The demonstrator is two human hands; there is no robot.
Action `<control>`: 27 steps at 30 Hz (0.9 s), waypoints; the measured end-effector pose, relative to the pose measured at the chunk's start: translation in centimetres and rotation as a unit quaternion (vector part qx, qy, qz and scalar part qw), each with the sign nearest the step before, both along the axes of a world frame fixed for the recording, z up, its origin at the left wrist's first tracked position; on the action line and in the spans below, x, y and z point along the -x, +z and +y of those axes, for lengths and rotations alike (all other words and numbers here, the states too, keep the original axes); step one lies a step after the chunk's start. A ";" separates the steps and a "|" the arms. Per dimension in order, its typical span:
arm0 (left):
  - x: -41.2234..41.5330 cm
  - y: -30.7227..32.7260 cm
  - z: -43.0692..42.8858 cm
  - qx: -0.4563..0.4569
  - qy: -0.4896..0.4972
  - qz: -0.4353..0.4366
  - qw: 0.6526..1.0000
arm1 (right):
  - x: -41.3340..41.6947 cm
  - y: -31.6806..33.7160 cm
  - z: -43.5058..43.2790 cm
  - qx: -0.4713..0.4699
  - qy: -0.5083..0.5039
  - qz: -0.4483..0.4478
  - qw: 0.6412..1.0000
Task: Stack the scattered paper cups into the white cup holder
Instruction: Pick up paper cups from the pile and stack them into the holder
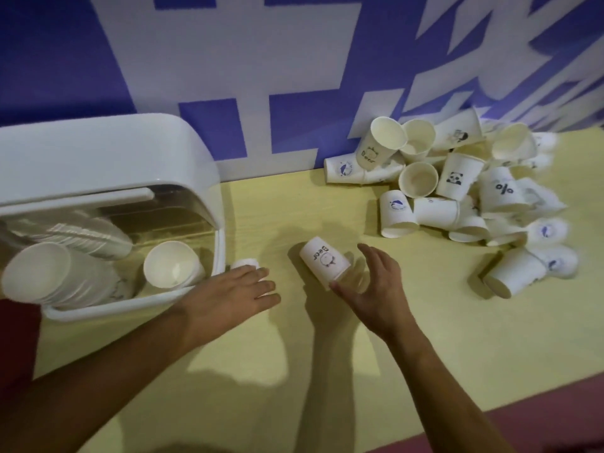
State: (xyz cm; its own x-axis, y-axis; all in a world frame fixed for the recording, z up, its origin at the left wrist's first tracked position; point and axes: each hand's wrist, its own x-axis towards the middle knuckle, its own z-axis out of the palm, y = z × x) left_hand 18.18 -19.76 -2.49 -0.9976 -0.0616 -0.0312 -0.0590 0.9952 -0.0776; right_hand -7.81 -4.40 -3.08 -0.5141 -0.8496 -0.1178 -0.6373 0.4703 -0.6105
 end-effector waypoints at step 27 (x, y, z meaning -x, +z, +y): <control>-0.9 6.0 6.7 -0.508 0.488 0.467 0.535 | -4.0 4.4 -1.8 0.122 0.015 -0.127 0.984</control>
